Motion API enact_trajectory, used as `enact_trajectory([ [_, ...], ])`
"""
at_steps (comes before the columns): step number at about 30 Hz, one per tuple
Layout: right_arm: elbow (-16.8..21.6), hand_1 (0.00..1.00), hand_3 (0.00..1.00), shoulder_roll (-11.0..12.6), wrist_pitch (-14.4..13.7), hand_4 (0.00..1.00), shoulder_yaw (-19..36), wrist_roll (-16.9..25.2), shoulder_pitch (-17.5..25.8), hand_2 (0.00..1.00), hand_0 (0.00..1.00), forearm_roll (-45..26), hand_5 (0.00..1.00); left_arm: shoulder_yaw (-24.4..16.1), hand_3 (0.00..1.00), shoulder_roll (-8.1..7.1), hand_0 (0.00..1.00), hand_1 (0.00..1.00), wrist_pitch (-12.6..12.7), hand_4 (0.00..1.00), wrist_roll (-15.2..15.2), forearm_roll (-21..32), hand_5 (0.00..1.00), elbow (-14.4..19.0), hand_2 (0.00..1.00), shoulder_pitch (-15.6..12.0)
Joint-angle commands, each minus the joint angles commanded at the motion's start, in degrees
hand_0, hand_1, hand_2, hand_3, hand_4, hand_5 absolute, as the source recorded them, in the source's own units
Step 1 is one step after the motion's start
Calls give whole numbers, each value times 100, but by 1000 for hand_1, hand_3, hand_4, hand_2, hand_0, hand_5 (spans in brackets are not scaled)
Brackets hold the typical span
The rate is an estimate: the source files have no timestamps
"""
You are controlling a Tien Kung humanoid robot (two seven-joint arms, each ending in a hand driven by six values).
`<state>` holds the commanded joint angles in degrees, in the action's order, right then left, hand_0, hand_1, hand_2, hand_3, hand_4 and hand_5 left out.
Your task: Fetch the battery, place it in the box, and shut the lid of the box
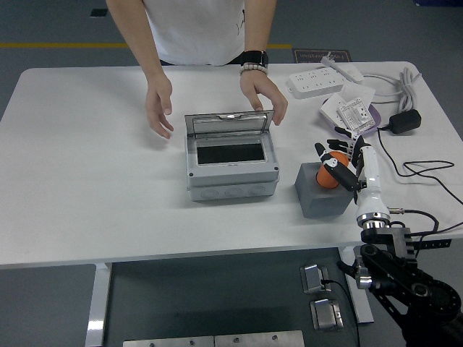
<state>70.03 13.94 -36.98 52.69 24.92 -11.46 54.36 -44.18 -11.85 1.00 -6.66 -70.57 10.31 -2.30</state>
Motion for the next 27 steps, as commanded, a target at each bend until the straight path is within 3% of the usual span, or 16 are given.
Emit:
enact_trajectory([
  [19,-127,631,725,6,0,870,-384,-119,-54,595,592,39,319,-27,497,9,394,596,-7,2,-22,-37,2,0,526,11],
  [25,-110,630,726,13,0,842,-394,-130,-58,596,587,58,308,-38,497,15,395,596,-2,2,-36,-54,2,0,526,5],
  [26,-108,628,702,14,0,763,-388,-124,-57,581,567,50,235,-40,497,16,394,596,-1,2,-37,-56,2,0,526,3],
  [27,-106,628,702,15,0,763,-383,-117,-56,581,567,40,235,-43,497,17,394,596,0,2,-38,-59,2,0,526,3],
])
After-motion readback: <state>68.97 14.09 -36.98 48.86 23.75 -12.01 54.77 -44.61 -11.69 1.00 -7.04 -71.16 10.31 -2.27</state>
